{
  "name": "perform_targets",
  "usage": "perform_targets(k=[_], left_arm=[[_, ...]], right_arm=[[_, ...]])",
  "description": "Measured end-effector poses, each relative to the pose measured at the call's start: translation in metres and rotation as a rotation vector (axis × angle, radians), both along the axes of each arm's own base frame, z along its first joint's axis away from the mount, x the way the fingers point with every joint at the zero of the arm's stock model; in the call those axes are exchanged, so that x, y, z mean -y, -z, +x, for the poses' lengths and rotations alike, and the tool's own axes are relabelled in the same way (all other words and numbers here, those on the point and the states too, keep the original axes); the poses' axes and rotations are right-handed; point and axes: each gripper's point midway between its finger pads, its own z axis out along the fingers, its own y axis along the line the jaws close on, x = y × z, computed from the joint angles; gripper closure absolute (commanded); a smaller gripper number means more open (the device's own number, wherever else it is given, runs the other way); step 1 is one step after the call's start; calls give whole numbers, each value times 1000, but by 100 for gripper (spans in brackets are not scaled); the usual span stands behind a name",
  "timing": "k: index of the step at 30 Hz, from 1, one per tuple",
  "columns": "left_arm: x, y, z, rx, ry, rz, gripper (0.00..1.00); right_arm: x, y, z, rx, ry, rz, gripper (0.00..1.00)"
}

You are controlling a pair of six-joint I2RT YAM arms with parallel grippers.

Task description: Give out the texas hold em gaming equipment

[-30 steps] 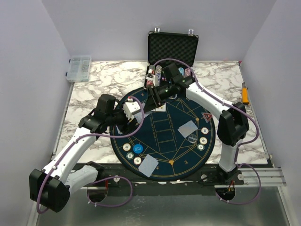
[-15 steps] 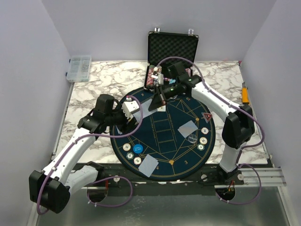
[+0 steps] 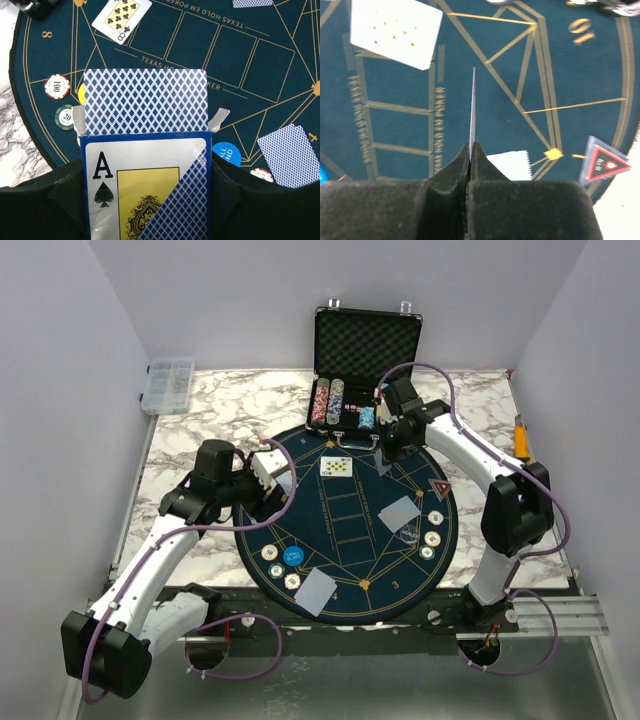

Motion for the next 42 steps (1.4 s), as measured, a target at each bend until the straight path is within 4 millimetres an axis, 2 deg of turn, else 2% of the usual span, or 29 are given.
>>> perform_targets(k=[5,8,13,16,19,26,30,33,37,42], left_arm=[[-1,2,-1,-9,-6,-2,100],[-1,4,-2,-12,-6,-1,100],[-1,4,-3,-13,-7,-1,100],[-2,3,-3,-8,-7,-2,100],[-2,2,-4,-2,-7,-5,100],[-3,2,-8,4,-7,-7,100],[-4,4,-9,-1,-8,-5,100],[-5,5,-11,-4,-8,-3,100],[-5,7,-12,-10,-9,-1,100],[-6,8,-13,-18,-9,1,100]], right_arm=[[33,16,15,54,88,-215,99],[36,22,17,88,96,-315,99],[17,49,11,94,44,-452,99],[-1,68,5,67,5,-474,99],[-13,79,4,37,-10,-466,99],[-45,81,7,-26,-14,-330,96],[-63,91,1,-78,-29,-269,91],[-71,97,-5,-105,-36,-251,90],[-80,94,-9,-126,-37,-213,90],[-93,95,-16,-162,-43,-165,83]])
